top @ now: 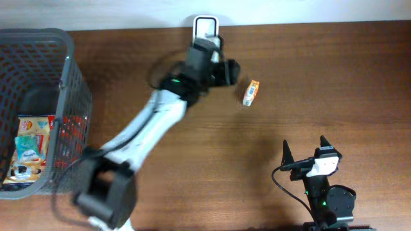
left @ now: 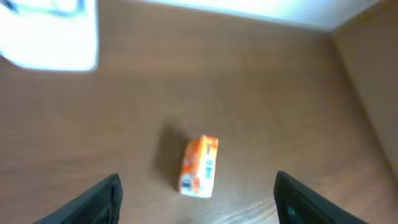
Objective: Scan the item barcode
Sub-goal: 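Pick the green-and-white box from the basket, set it beside the orange box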
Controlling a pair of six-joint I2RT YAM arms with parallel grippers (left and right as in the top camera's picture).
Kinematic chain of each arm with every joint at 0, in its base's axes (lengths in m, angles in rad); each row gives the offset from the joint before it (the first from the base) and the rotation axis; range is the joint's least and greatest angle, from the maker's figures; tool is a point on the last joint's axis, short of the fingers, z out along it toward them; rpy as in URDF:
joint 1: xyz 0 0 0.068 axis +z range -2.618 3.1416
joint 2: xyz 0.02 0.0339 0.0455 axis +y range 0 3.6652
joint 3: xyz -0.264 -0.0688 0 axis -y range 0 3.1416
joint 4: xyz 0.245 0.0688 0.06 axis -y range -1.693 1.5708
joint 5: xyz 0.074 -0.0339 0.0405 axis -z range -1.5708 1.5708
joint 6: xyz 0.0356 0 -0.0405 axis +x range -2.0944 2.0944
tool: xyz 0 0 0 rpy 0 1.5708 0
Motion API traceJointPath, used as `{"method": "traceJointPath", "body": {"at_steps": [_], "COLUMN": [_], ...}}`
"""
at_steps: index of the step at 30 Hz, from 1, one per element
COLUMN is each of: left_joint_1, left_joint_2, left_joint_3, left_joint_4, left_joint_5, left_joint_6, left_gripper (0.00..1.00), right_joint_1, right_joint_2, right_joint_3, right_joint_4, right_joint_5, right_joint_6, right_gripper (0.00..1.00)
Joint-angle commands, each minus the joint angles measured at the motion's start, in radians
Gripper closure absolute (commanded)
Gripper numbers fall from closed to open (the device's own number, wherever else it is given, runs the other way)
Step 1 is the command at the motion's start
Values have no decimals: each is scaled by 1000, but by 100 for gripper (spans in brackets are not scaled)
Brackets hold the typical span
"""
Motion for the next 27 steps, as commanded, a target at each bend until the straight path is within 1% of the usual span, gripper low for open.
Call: {"method": "traceJointPath", "body": {"at_steps": [1,2,3,5,7,9,10,11,12,14,16,18,19,21,23,24,25,26,27], "left_joint_1": [172,276,426,680,924,1053,1080,1087,1087,1069,1071,1073,1073,1082,1099,1108,1114,1116,1115], "left_joint_2": [-278,-364,-462,-570,-589,-520,-463,-429,-329,-206,-82,51,89,174,184,183,183,183,183], "left_joint_3": [30,30,30,30,28,-4,-22,-28,-31,-31,-32,-32,-32,-32,-32,-32,-32,-32,-30], "left_joint_4": [-129,-177,-213,-279,-396,-506,-514,-517,-528,-585,-650,-694,-701,-704,-679,-666,-651,-644,-640], "left_joint_5": [-11,-15,-15,-32,-196,-369,-374,-374,-373,-391,-463,-571,-607,-738,-740,-740,-740,-740,-740], "left_joint_6": [198,198,198,199,198,198,198,198,254,322,322,320,317,317,317,317,318,318,317], "left_gripper": [3,0,1,1,0,0,1,4,16,16,16,27,27,28,28,32,49,83,100], "right_joint_1": [5,5,5,5,5,5,5,5,5,5,5,5,5,5,5,5,5,5,5], "right_joint_2": [-7,-7,-7,-7,-7,-7,-7,-7,-7,-7,-7,-7,-7,-7,-7,-7,-7,-7,-7], "right_joint_3": [-7,-7,-7,-7,-7,-7,-7,-7,-7,-7,-7,-7,-7,-7,-7,-7,-7,-7,-7], "right_joint_4": [-2,-1,-1,-2,-2,-2,-1,-2,-2,-1,-2,-2,-2,-2,-2,-2,-2,-1,-1], "right_joint_5": [-5,-5,-6,-5,-5,-5,-5,-5,-5,-5,-5,-5,-5,-5,-5,-5,-5,-5,-5], "right_joint_6": [-6,-7,-7,-6,-6,-6,-6,-7,-6,-6,-6,-7,-6,-6,-6,-6,-7,-6,-7], "right_gripper": [2,2,2,1,1,2,2,2,1,2,1,2,2,2,2,1,2,1,2]}}
